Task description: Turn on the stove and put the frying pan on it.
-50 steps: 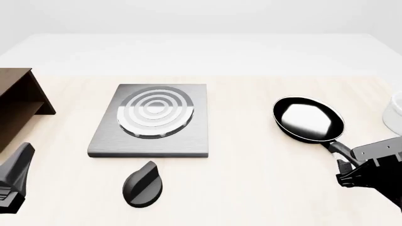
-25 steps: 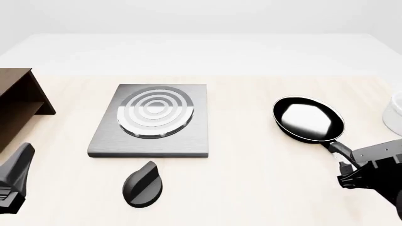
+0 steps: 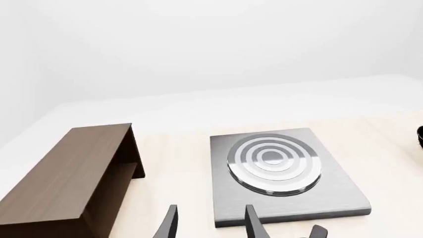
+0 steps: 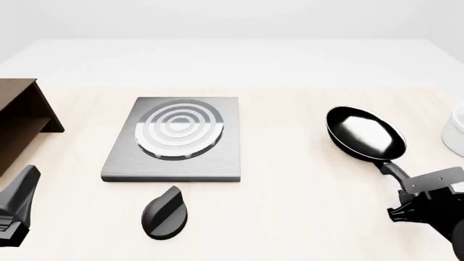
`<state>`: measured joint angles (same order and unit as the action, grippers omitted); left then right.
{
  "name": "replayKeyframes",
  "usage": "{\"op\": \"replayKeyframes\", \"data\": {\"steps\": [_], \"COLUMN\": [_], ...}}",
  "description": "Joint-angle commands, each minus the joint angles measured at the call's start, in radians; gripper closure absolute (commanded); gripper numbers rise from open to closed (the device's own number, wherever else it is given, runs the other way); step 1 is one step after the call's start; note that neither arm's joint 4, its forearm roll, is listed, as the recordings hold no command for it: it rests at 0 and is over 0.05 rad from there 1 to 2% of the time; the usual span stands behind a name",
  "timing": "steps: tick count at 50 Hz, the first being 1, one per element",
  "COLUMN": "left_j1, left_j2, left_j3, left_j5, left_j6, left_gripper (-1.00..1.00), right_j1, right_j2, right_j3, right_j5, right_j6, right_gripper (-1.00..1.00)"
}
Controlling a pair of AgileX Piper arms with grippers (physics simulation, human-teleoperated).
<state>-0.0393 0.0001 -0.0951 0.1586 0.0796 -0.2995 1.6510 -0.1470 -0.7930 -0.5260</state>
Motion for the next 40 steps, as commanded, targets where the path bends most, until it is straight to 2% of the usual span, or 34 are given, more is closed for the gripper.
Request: {"op": "replayKeyframes", "data": {"steps": [1,5,12,14,16,17,18,23,25,28,29,33,40], "left_j1": [0.0,-0.001,0.0,0.0,0.0,0.0,0.0,0.0,0.0,0.001,0.0,0.001,0.001], "left_j2": [0.0,0.0,0.0,0.0,0.0,0.0,0.0,0.0,0.0,0.0,0.0,0.0,0.0], "left_j3": [0.001,0.0,-0.003,-0.003,-0.003,-0.003,-0.003,-0.003,-0.004,-0.004,-0.003,-0.003,-0.004], "left_j5": [-0.001,0.0,0.002,0.002,0.002,0.002,0.002,0.003,0.003,0.004,0.003,0.004,0.005], "left_j6": [0.0,0.0,0.0,0.0,0.001,0.001,0.001,0.001,0.002,0.001,0.0,0.0,-0.005], "left_gripper": [-1.0,-1.0,-1.0,-1.0,-1.0,-1.0,-1.0,-1.0,-1.0,-1.0,-1.0,-1.0,-1.0], "right_j1": [-0.002,0.011,0.052,0.066,0.064,0.073,0.073,0.129,0.137,0.158,0.196,0.238,0.337], "right_j2": [-0.016,-0.06,-0.225,-0.351,-0.43,-0.522,-0.527,-0.702,-0.721,-0.756,-0.774,-0.771,-0.742], "right_j3": [0.018,0.017,0.031,0.009,-0.003,-0.025,-0.026,-0.117,-0.127,-0.145,-0.177,-0.208,-0.286], "right_j5": [-0.026,0.002,0.102,0.217,0.28,0.365,0.371,0.578,0.601,0.623,0.673,0.69,0.725], "right_j6": [0.005,0.014,0.025,0.033,0.012,-0.008,-0.008,-0.045,-0.047,-0.094,-0.08,-0.105,-0.103], "right_gripper": [1.0,1.0,1.0,1.0,1.0,1.0,1.0,1.0,1.0,1.0,1.0,1.0,1.0]}}
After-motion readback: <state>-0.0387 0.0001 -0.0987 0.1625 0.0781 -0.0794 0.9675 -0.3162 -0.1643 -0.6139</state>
